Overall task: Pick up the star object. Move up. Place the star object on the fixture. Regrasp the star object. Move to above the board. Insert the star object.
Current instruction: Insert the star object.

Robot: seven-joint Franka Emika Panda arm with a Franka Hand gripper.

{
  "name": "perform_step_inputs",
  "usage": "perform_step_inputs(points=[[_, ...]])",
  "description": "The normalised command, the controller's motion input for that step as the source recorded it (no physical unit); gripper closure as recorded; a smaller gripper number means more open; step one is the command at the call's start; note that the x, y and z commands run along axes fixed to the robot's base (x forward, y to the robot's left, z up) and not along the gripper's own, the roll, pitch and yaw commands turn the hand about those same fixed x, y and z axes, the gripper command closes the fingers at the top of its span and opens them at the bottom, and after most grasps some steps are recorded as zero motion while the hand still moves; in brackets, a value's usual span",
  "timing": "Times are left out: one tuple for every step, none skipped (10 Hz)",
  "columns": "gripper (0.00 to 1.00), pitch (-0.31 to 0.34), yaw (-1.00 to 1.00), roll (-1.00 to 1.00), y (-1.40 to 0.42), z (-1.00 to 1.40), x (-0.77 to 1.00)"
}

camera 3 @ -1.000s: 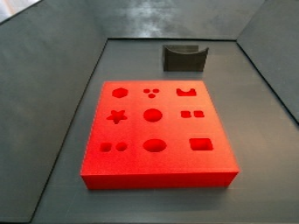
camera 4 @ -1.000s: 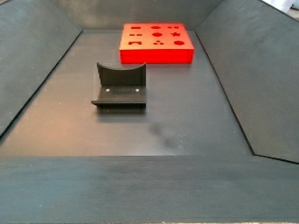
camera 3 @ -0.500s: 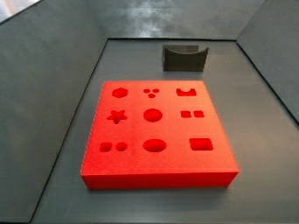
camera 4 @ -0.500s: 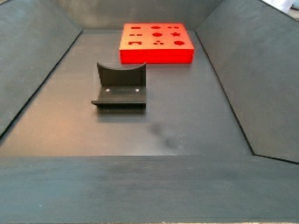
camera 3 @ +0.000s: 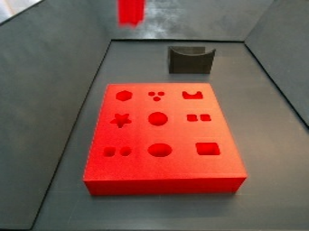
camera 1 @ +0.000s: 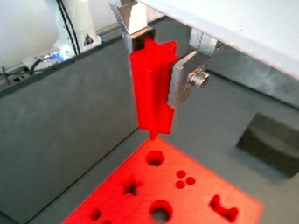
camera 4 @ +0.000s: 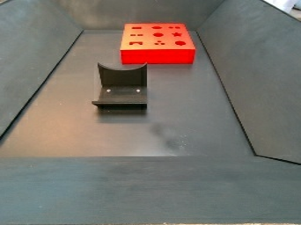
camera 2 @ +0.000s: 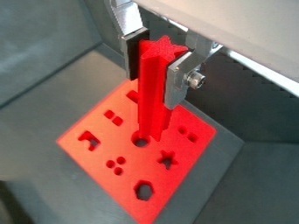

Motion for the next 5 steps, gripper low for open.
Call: perform_step_inputs(points=[[1.00,-0.164,-0.31,-0.06,-0.20,-0.87,-0.71],[1.00,-0.163,-0.35,-0.09,-0.16,-0.84,-0.69],[1.00,-0.170,-0.39,-0.11,-0.17,-0.80,-0.66],[1.00,-0.164,-0.41,-0.13,-0.15,-0.78,-0.51],[1.00,-0.149,-0.40,-0.12,-0.15,-0.81,-0.43]])
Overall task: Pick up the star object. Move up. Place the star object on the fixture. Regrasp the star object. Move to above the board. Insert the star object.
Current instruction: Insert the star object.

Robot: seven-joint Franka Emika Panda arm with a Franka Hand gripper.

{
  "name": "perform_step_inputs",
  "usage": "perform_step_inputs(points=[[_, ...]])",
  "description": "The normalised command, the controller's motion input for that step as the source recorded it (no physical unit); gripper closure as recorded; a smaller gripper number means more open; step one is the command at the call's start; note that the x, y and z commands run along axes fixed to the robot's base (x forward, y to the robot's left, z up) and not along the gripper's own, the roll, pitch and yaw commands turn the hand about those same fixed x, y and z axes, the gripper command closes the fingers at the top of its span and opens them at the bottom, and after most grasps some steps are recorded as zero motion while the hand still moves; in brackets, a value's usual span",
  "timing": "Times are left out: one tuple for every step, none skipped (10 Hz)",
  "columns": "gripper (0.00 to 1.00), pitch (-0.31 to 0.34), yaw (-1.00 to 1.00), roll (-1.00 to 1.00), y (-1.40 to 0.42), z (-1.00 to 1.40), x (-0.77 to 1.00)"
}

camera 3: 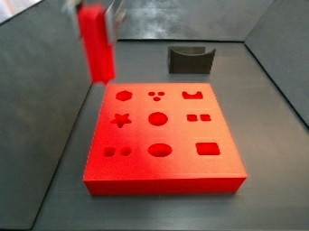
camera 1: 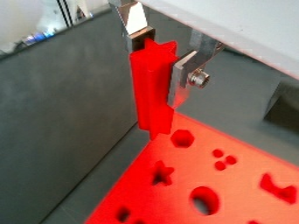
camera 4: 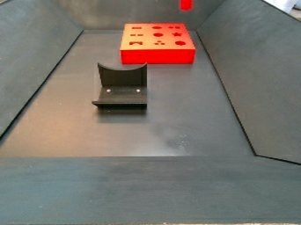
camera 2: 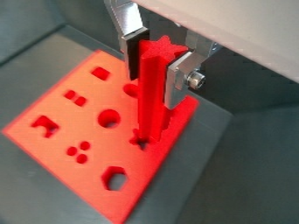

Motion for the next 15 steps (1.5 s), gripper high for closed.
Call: perform_step_inputs(points=[[1.00,-0.154,-0.38,-0.15,-0.14,-0.75,-0.38],[1.00,-0.023,-0.12,-0.07,0.00,-0.04,0.00],[1.00,0.000,0.00,0.01,0.00,-0.03,0.00],[1.00,-0.034,-0.07,-0.03,-0.12,-0.33,0.26],[1.00,-0.020,-0.19,-0.02,-0.14,-0.36,0.48],[1.00,-0.043,-0.22,-0.01,-0.12,-0.38,0.43],[1.00,-0.020,-0.19,-0.02,-0.05,-0.27,0.40],[1.00,-0.051,-0.18,-0.05,0.00,-0.20,0.24],[1.00,-0.026,-0.10,-0.10,0.05,-0.12,0.28],[1.00,-0.023,-0.03,-0.12,0.17,-0.07,0.19],[1.00,0.000,-0.06,-0.03,0.04,0.00,0.07],[1.00,0.000,0.00,0.01,0.00,0.00,0.00],[1.00,0.000,0.00,0.00,0.00,-0.47,0.11],[1.00,0.000,0.00,0.00,0.00,-0.62,0.29],[1.00,0.000,-0.01,0.00,0.00,-0.54,0.17]])
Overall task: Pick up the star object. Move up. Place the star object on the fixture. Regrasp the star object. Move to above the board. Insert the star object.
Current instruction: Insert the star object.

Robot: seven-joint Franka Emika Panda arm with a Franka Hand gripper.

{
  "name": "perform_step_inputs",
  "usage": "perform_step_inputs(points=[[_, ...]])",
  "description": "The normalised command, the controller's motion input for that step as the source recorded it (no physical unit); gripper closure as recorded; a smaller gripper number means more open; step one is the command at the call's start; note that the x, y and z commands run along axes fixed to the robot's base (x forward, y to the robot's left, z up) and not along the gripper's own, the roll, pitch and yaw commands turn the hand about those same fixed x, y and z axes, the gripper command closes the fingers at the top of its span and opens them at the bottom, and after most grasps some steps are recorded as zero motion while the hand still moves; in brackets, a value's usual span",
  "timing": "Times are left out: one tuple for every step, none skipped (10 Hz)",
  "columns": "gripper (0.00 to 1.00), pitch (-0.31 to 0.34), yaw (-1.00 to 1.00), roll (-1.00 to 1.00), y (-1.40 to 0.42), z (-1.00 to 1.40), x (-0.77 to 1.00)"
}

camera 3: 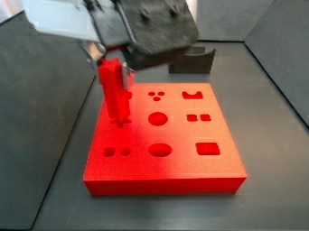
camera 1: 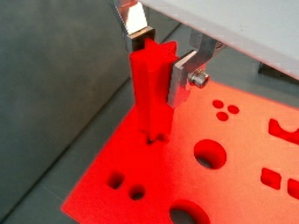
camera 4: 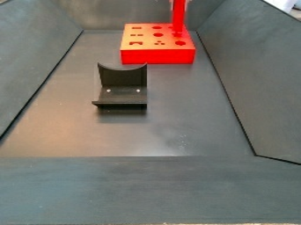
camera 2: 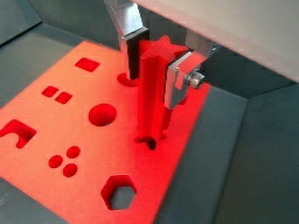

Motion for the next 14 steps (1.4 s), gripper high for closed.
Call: perform_step_inputs(points=[[1.00,0.000,-0.01,-0.01,0.00,-0.13,0.11],[1.00,0.000,-0.02,-0.04,0.00,-0.18,0.07],[1.00,0.000,-0.02,-0.04,0.00,-0.20,0.17],[1.00,0.000,0.00,0.00,0.04,-0.04,0.00],[1.00,0.003,-0.10,0.00,0.28,-0.45,-0.07],[1.00,0.004,-0.51,-0.02,0.36,-0.70,-0.28],[1.00,0.000,-0.66,-0.08,0.18,-0.56,-0.16],[1.00,0.000,-0.35,-0.16,0.00,-0.17,0.24],[1.00,-0.066,-0.41,-0.16,-0.03,-0.45,0.16],[1.00,-0.114,-0.68,-0.16,0.00,-0.53,0.00],[1.00,-0.107,-0.52,-0.13,0.04,-0.14,0.01],[1.00,0.000,0.00,0.00,0.01,-0.01,-0.02],[1.00,-0.009,-0.15,0.03,0.00,-0.27,-0.48],[1.00,-0.050,-0.32,-0.01,-0.07,-0.45,-0.23]])
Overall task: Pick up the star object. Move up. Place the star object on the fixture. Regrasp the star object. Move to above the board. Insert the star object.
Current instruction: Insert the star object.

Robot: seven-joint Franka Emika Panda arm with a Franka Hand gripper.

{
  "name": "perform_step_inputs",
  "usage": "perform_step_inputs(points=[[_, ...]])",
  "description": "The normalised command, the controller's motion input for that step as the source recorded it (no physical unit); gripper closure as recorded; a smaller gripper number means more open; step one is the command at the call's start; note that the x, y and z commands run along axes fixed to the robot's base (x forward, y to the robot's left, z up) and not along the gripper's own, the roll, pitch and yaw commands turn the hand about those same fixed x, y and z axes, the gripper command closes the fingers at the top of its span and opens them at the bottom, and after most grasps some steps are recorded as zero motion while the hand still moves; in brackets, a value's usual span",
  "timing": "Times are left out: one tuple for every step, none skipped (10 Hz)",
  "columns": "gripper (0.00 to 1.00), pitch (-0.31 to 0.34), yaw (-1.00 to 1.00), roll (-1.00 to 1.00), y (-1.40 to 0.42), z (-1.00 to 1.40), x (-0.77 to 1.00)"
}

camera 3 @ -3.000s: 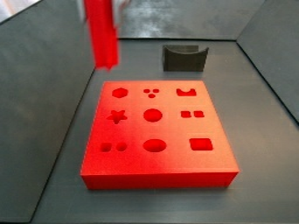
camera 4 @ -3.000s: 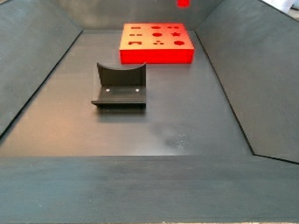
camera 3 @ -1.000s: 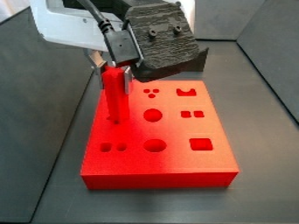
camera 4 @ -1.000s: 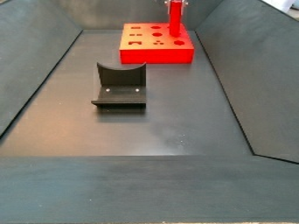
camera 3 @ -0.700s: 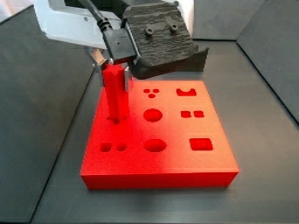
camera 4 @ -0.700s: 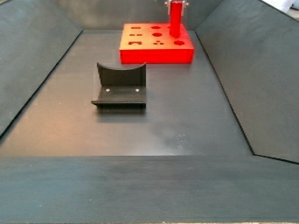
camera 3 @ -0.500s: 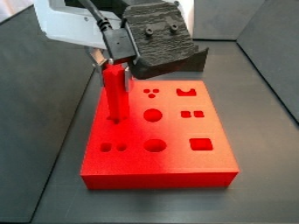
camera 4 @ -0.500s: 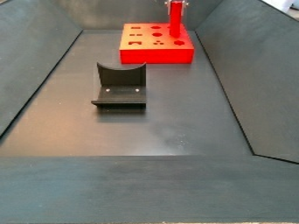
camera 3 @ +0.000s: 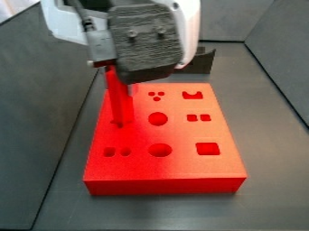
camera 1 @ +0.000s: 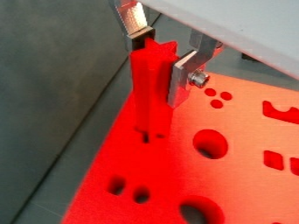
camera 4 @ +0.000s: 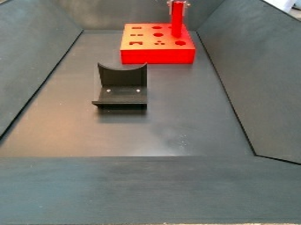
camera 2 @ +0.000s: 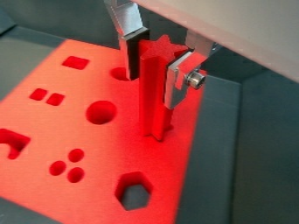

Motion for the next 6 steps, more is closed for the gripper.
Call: perform_step_inputs(points=[[1.00,-0.054,-0.11,-0.04,-0.07,-0.08,0.05],[1.00,-0.051,-0.15,-0.03,-0.11,-0.29,0.20],[1.00,-0.047,-0.33,0.00,-0.18,-0.51,0.29],[1.00,-0.039,-0.45,0.00,-0.19,-0.57,0.31],[1.00,-0.036,-0.43,0.00,-0.09,-0.51,0.25],[1.00,0.000,-0.29,0.00,0.00,-0.75,0.07]])
